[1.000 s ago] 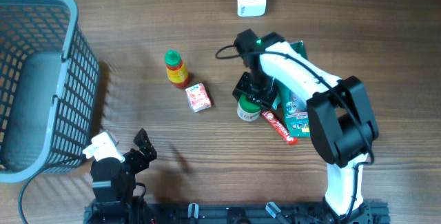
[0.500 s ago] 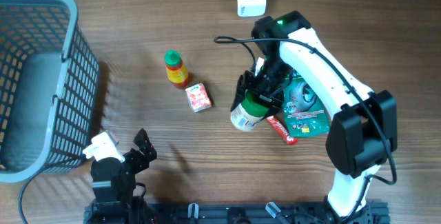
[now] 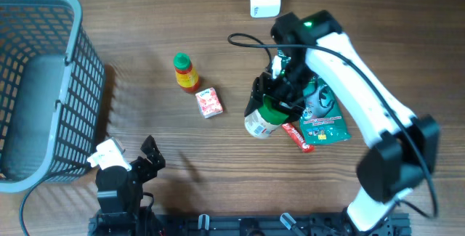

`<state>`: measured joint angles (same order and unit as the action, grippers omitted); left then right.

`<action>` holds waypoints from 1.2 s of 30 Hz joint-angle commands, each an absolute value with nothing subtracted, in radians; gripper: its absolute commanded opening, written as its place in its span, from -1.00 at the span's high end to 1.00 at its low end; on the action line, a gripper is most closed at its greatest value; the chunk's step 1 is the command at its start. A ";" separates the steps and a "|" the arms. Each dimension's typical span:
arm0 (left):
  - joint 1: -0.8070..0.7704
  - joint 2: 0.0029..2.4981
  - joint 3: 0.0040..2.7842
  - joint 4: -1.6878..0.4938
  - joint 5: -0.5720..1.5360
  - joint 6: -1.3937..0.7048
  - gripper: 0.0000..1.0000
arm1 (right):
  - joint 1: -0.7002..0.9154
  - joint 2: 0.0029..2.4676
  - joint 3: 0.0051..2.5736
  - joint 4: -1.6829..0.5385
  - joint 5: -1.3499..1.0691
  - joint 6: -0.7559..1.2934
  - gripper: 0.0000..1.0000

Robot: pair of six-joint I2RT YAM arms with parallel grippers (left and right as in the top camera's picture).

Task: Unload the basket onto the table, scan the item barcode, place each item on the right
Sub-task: 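Lift the jar and hold its label under the white scanner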

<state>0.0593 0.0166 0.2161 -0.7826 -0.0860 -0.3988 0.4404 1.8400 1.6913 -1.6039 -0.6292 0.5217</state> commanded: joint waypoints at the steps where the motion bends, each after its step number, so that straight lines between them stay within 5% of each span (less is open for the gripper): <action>1: 0.060 0.015 0.211 -0.783 -0.103 -0.398 -1.00 | 0.446 1.666 1.709 -1.603 -0.456 0.595 0.11; 7: 0.060 0.015 0.211 -0.783 -0.103 -0.398 -1.00 | 0.446 1.568 1.703 -1.296 0.117 0.741 0.12; 15: 0.060 0.015 0.211 -0.783 -0.103 -0.398 -1.00 | 0.446 1.687 1.592 -0.805 0.336 0.688 0.29; 29: 0.060 0.015 0.211 -0.783 -0.103 -0.398 -1.00 | 0.445 2.149 1.593 0.295 0.514 0.155 0.22; 36: 0.060 0.015 0.211 -0.783 -0.103 -0.398 -1.00 | 0.388 2.319 1.603 0.627 0.427 0.148 0.06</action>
